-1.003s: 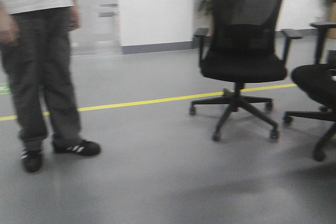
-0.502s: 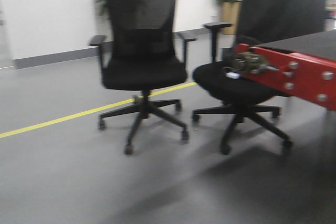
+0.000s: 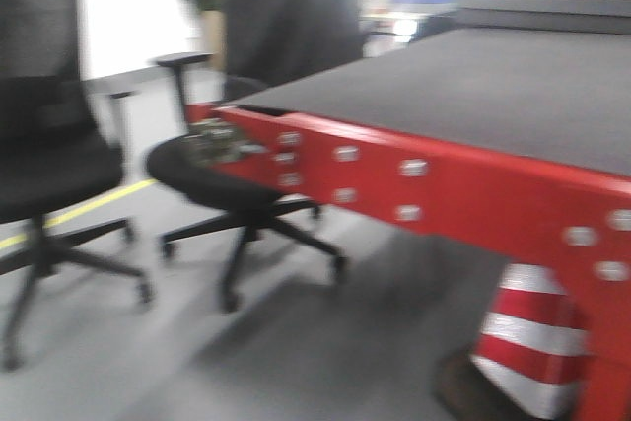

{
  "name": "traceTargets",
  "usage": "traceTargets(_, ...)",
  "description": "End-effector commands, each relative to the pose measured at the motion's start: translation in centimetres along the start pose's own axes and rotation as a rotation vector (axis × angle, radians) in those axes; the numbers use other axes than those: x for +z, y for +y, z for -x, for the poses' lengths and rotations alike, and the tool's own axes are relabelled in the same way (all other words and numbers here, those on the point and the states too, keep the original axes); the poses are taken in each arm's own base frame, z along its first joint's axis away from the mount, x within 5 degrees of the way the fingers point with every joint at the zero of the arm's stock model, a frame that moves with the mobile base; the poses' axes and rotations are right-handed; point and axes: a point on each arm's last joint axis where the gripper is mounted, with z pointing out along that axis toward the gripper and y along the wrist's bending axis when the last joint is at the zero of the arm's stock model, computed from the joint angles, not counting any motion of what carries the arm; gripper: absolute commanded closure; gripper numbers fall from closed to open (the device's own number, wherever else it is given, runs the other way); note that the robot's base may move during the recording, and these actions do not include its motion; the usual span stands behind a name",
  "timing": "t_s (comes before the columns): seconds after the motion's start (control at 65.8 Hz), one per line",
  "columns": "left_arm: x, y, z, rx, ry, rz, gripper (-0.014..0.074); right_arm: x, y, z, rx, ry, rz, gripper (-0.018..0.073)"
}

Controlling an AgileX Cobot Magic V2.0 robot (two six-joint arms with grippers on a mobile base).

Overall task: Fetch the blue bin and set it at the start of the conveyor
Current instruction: 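Hold the bin with both grippers while driving to the conveyor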

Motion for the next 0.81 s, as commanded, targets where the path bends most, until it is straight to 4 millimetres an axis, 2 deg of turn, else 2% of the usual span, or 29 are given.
traceTargets(0.0,-0.8,-1.31,1.33,-0.056,-0.122,-0.106,0.0708,-0.8,1.15,1.08,0.042,-0.086,0.083,0.0711)
traceTargets(0.79,-0.8,-1.24,1.34,-0.045,-0.124,-0.098,0.0708,-0.8,1.15,1.08,0.042,-0.086,0.083,0.0711)
